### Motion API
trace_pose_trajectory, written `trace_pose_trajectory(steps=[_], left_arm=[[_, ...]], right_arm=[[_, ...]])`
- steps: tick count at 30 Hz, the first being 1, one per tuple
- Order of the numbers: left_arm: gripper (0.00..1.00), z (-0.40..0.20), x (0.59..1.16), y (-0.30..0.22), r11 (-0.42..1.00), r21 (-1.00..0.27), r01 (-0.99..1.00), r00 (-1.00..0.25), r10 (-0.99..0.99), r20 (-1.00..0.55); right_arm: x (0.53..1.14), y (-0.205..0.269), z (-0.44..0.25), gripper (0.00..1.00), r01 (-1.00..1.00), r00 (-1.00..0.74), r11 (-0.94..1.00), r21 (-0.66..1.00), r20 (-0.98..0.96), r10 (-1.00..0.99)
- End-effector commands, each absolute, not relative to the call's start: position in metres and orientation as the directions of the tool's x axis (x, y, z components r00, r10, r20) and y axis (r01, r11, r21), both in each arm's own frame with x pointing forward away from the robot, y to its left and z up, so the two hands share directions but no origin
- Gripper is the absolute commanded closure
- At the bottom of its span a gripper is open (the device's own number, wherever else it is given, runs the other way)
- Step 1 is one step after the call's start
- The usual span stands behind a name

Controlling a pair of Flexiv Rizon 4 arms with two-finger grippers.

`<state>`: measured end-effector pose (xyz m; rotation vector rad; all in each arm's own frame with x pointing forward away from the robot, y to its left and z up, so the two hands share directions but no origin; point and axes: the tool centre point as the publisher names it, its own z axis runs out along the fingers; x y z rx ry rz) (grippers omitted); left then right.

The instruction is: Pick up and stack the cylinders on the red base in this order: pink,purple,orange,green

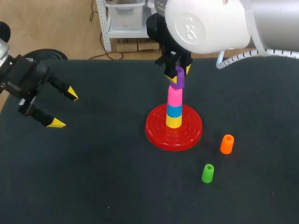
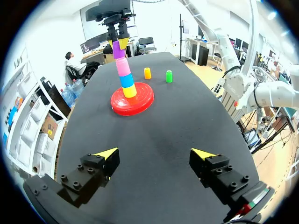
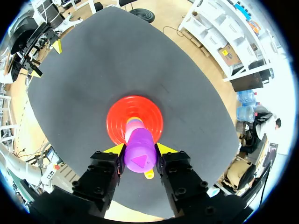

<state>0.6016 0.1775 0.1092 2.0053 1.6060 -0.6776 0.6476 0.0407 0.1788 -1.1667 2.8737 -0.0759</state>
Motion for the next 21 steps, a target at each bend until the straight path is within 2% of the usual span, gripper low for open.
trace_pose_trajectory(steps=[1, 21], left_arm=[[0.00, 0.109, 0.601, 0.178, -0.196, 0.063, 0.979, 0.190, 0.741, -0.645], [0.00, 0.109, 0.601, 0.178, -0.196, 0.063, 0.979, 0.190, 0.741, -0.645]], right_arm=[[0.653, 0.035, 0.173, 1.00, -0.697, -0.715, 0.716, -0.037, -0.029, -0.698], [0.648, 0.042, 0.179, 1.00, -0.722, -0.690, 0.691, -0.030, -0.052, -0.722]])
